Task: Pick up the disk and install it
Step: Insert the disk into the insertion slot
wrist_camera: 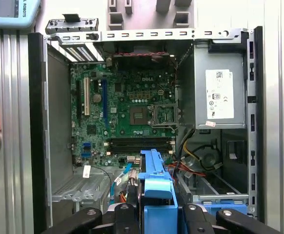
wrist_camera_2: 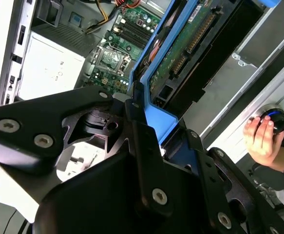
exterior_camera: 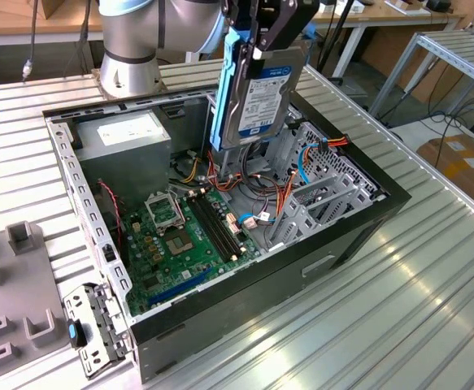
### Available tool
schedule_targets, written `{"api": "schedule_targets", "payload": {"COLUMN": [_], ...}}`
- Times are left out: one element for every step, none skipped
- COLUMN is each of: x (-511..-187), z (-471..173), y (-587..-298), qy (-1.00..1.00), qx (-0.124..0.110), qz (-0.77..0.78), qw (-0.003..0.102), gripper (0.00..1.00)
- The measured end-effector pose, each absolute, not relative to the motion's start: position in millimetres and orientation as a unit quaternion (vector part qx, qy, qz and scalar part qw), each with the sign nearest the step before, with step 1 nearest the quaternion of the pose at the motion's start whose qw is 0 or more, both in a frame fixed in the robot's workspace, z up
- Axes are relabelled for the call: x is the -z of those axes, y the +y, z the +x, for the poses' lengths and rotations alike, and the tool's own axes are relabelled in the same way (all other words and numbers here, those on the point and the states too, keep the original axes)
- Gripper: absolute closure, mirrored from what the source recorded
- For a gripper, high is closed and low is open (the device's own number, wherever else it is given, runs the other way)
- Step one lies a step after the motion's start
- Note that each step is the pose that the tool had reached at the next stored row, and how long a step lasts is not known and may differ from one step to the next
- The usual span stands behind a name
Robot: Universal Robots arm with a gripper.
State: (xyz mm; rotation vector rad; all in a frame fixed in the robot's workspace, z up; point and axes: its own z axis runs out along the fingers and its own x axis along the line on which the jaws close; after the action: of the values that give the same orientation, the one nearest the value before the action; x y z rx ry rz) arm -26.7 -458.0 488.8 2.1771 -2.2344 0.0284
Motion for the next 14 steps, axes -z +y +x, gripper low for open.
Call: {"api": "schedule_targets", "payload": {"x": [-488.8, -488.8, -488.8, -488.8, -488.8, -488.7, -488.7, -488.6, -488.7, -488.6, -488.6, -488.5, -488.5, -488.3], "z": [-26.3, -26.0, -25.9, -25.8, -25.8, -25.8, -25.7, -25.7, -25.7, -25.6, -25.6, -25.6, -25.6, -25.5], "y": [-459.6, -462.7, -465.1, -466.5, -467.9, -469.4, -471.1, -472.6, -474.4, -476.0, -477.7, -479.9, -481.4, -483.8], "qy": [-0.716, -0.716, -0.716, -0.716, -0.716, -0.716, -0.716, -0.716, -0.716, -0.716, -0.716, -0.716, -0.716, -0.716], "qx": [-0.009, -0.009, -0.009, -0.009, -0.009, -0.009, -0.009, -0.009, -0.009, -0.009, -0.009, -0.009, -0.009, -0.009], "qz": [0.698, 0.698, 0.698, 0.698, 0.698, 0.698, 0.698, 0.698, 0.698, 0.698, 0.698, 0.698, 0.698, 0.698], "qw": [0.011, 0.011, 0.011, 0.011, 0.011, 0.011, 0.011, 0.011, 0.011, 0.011, 0.011, 0.011, 0.011, 0.011], "gripper": [0.63, 0.63, 0.63, 0.63, 0.63, 0.63, 0.63, 0.63, 0.63, 0.63, 0.63, 0.63, 0.63, 0.63]}}
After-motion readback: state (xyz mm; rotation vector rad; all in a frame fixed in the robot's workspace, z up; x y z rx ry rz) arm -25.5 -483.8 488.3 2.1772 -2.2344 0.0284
